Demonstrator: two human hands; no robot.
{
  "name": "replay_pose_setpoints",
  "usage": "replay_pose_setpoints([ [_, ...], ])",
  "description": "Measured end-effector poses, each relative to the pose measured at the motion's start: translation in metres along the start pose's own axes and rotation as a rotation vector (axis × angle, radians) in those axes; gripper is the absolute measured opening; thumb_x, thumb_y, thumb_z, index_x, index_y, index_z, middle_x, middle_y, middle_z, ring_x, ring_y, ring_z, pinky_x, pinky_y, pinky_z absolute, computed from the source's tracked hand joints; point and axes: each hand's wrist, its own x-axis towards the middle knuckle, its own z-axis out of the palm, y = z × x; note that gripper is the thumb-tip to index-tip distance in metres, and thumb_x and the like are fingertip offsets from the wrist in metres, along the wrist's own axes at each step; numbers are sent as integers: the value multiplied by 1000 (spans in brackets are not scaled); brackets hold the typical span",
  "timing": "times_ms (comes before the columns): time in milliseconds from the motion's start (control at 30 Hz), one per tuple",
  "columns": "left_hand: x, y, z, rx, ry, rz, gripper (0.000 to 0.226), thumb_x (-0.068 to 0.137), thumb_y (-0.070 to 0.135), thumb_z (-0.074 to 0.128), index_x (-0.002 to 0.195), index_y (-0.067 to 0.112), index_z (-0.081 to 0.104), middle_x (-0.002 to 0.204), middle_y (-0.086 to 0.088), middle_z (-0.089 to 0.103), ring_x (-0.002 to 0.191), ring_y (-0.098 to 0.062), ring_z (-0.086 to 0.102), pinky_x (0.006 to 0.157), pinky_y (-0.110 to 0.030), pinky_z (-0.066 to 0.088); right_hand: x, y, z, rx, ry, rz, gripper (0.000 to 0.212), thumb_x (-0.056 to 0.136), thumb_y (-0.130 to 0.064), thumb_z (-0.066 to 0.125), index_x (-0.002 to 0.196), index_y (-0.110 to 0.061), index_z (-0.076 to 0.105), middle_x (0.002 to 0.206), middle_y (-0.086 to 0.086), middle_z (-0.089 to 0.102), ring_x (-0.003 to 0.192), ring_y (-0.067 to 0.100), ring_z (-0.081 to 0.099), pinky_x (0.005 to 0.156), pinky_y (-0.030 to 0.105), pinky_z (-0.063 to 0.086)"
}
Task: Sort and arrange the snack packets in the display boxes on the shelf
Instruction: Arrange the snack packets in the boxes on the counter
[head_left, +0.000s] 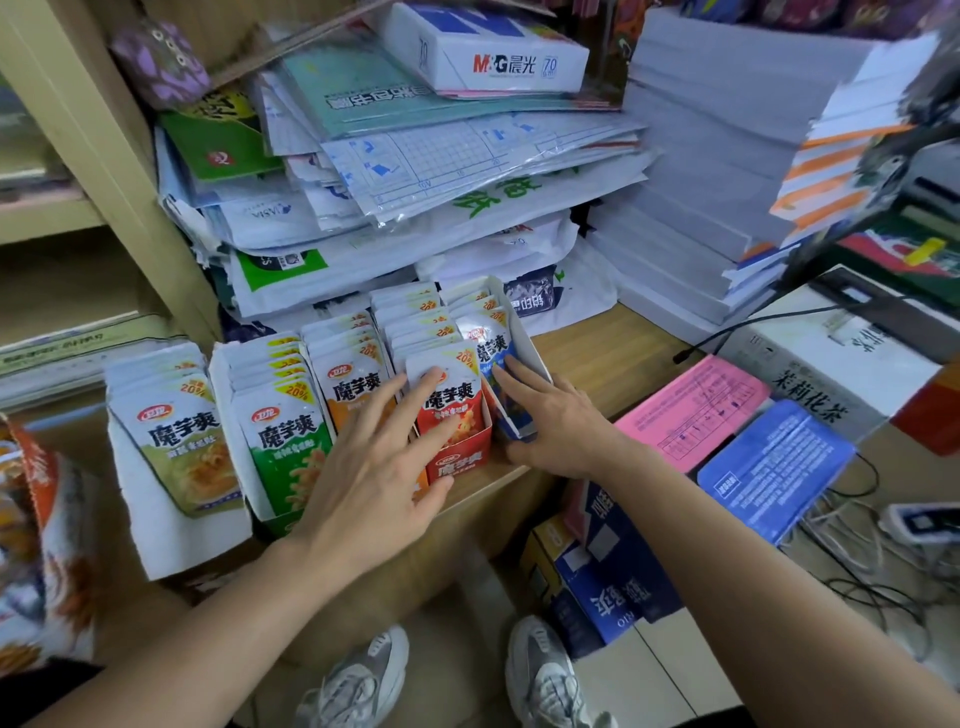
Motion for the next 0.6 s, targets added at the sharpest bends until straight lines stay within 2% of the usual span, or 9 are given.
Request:
replay_pose_setpoints([
  [100,-1,2,-1,-29,21,0,56,82,38,75,135,23,63,161,-2,34,143,-31,34,112,-51,38,1,3,1,23,7,-20,100,84,-45,70,159,-39,5,167,-15,0,150,31,13,117,53,23],
  [167,-4,1,-3,-58,46,-1,53,82,33,75,132,21,65,154,-3,42,136,-30,41,110,-48,42,-7,5,-1,75,60,-56,103,79,-43,77,157,-44,10,167,-16,4,149,29,16,116,56,25],
  [200,-7,1,-4,-69,63,-11,49,82,30,76,129,20,67,147,-4,49,131,-29,45,106,-47,45,-12,7,-3,145,125,-80,104,77,-40,81,157,-44,15,166,-14,10,147,25,21,116,53,30],
  [267,-14,0,-5,-72,95,-45,42,82,26,77,122,17,70,130,-3,58,117,-26,54,94,-47,52,-22,13,-9,381,289,-69,102,77,-28,85,157,-38,23,160,-10,24,139,12,34,108,34,46],
  [300,-19,-1,-4,-68,101,-63,41,81,25,78,121,17,71,123,-2,60,110,-25,57,88,-46,54,-27,15,-13,509,348,-21,99,79,-24,84,157,-37,24,155,-11,29,132,8,43,97,26,52],
  [333,-23,-1,-3,-61,100,-76,42,81,24,79,121,17,71,119,-2,61,104,-24,59,84,-45,54,-31,15,-16,614,374,44,95,83,-22,81,157,-37,23,151,-13,33,125,6,50,86,23,56],
  [400,-29,-2,-1,-45,92,-76,44,80,23,80,123,18,69,112,-1,62,96,-24,61,79,-43,53,-31,14,-14,741,322,176,82,92,-22,72,157,-33,23,142,-17,39,117,8,57,75,24,58],
  [500,-28,-1,3,-20,93,-43,46,82,20,80,126,19,68,99,0,67,86,-25,62,75,-39,49,-23,13,0,801,253,263,56,99,-18,61,151,-22,41,135,-7,60,108,15,66,86,37,59],
  [600,-24,1,8,-62,130,-23,42,80,6,80,120,13,72,88,-3,69,77,-27,64,69,-37,53,-14,10,8,793,260,293,37,100,-13,55,135,-25,58,116,-1,71,100,16,70,86,46,60],
])
